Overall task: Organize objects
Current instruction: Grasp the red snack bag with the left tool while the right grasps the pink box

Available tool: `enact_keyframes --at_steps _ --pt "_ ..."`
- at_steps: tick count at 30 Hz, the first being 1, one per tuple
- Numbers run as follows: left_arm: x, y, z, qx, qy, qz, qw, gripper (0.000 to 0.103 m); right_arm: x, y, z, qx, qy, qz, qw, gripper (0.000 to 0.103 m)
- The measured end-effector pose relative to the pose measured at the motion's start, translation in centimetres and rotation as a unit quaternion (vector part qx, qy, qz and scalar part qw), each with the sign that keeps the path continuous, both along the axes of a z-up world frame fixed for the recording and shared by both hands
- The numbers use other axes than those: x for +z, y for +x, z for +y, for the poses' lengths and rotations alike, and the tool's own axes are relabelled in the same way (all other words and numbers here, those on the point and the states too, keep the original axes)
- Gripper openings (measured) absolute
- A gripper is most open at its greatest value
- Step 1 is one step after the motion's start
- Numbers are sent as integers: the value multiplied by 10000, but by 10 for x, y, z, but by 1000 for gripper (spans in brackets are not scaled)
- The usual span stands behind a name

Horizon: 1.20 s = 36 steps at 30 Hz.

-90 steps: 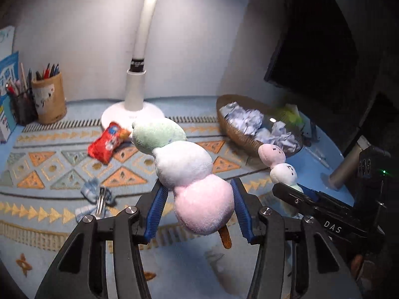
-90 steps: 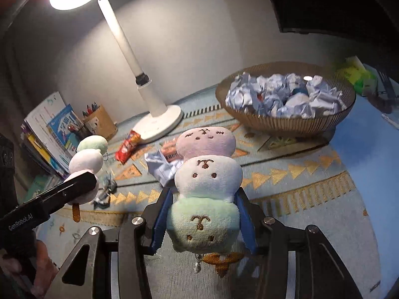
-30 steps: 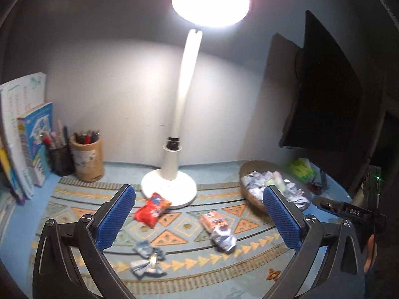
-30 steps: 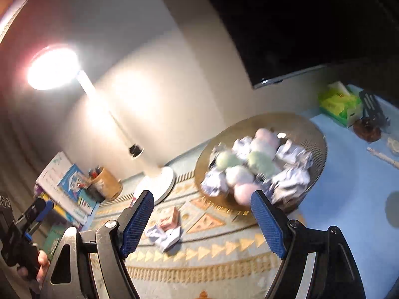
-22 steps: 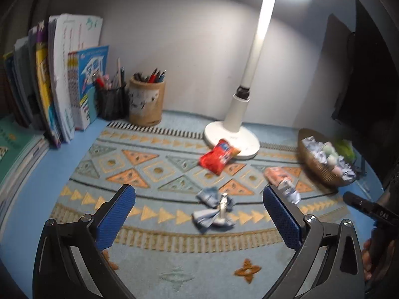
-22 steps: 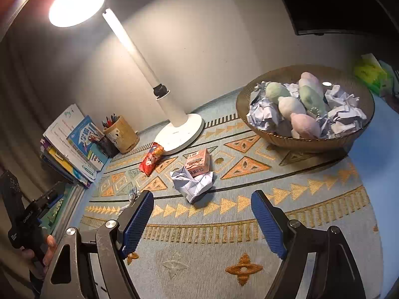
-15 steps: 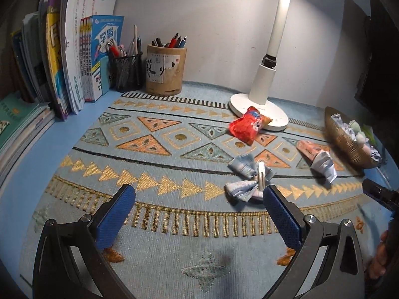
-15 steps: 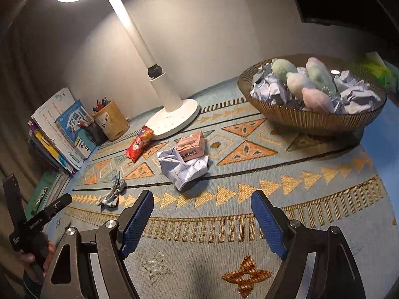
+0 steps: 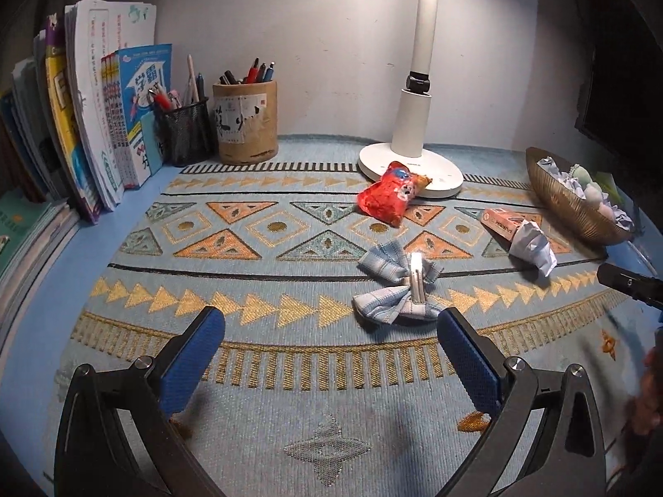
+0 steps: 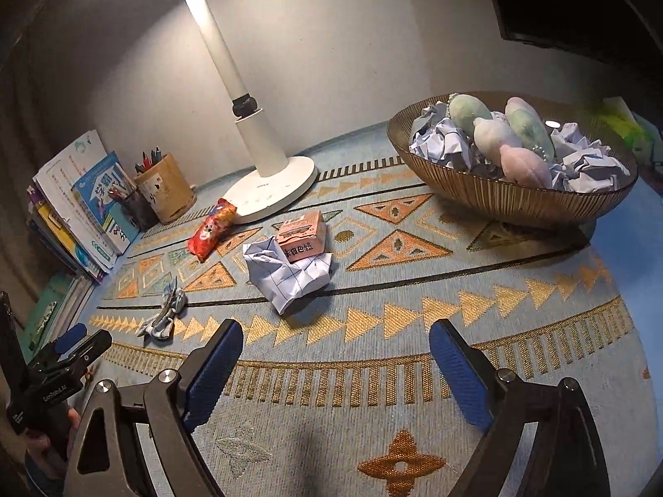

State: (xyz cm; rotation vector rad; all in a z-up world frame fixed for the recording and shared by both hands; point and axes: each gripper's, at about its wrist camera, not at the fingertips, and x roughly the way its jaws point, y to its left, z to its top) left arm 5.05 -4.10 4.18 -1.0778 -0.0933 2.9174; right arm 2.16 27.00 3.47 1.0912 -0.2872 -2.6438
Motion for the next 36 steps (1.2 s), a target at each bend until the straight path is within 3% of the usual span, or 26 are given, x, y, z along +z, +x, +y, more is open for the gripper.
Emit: enact_keyframes --at_steps 3,7,10,14,20,24,26,28,29,32,34,36 --pt "16 -21 1 -341 218 -71 9992 102 5 -13 -3 188 -80 -297 9993 91" --pt "35 -67 13 -880 176 61 9959 102 29 -41 -15 242 69 -252 9994 91" --pt "23 -112 24 -1122 -167 -227 9933 102 36 -68 -29 217 404 -203 9987 90" --pt "0 -155 26 -1281 -354 -535 9897 101 22 -105 -43 380 480 -512 9968 68" --pt "-22 -192 29 -1453 -139 -887 9853 101 -4 -133 -65 713 427 -881 9926 68" --pt "-27 -201 42 -1552 -311 -985 9825 98 -18 -140 -80 781 719 -990 9894 68" --pt "-29 -204 48 -1647 -353 -1048 9801 83 -22 -140 -83 850 628 -1027 9891 67" --pt "-32 -206 55 -1710 -439 -1152 9775 71 -24 -139 -88 831 869 -941 9883 63" --pt "-31 -204 59 -1795 -552 -1061 9765 54 -24 -137 -91 865 970 -895 9875 61" --pt "-27 -198 65 -1863 -751 -900 9755 41 -21 -132 -95 947 1000 -796 9873 45" --pt "-24 -195 63 -1819 -698 -860 9771 36 -22 -131 -97 899 1104 -740 9870 44" --pt "-19 -191 60 -1842 -492 -857 9779 31 -23 -133 -91 921 908 -772 9886 44"
